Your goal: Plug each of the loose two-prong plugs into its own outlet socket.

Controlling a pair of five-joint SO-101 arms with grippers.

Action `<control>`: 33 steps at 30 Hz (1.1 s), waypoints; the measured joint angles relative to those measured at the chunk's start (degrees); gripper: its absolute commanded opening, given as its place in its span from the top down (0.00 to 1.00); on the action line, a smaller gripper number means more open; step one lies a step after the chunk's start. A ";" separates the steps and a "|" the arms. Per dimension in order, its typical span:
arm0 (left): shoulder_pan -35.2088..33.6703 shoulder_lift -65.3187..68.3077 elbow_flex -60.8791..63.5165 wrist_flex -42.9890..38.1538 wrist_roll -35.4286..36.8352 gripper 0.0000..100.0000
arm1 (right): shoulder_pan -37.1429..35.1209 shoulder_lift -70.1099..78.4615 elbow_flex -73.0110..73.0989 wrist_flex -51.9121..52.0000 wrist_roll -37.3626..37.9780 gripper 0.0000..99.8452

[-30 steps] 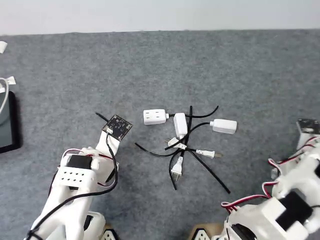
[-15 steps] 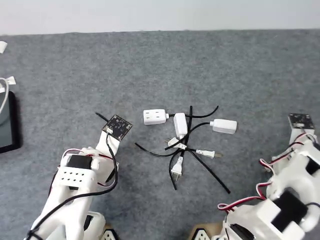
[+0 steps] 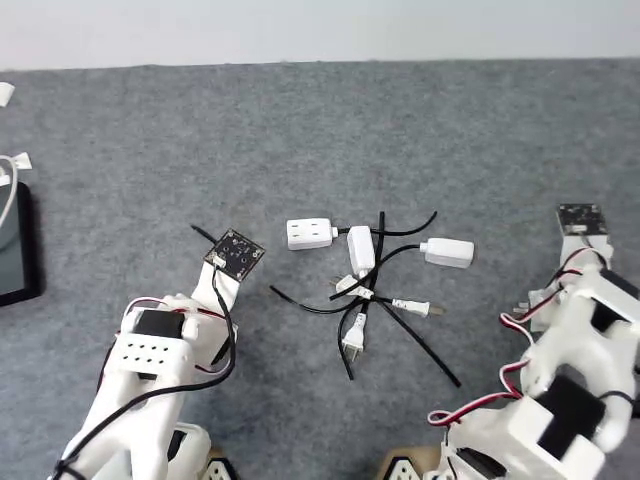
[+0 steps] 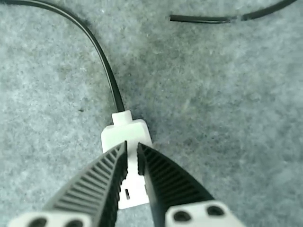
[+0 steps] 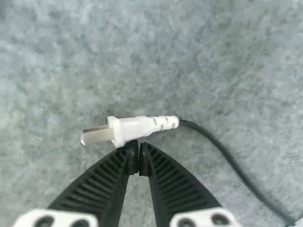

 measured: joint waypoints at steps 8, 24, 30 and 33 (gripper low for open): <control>1.85 0.00 -0.62 0.00 0.09 0.86 | 1.14 0.00 -0.09 0.97 0.00 0.99; 4.48 1.49 -7.74 7.56 -0.26 0.84 | 6.07 0.00 -0.09 2.90 2.99 0.99; 4.48 1.49 -8.09 9.23 -0.26 0.86 | 9.32 0.00 -0.09 2.90 5.01 0.99; 4.48 1.49 -5.01 8.44 -0.26 0.96 | 11.08 0.00 -0.09 2.90 6.77 0.99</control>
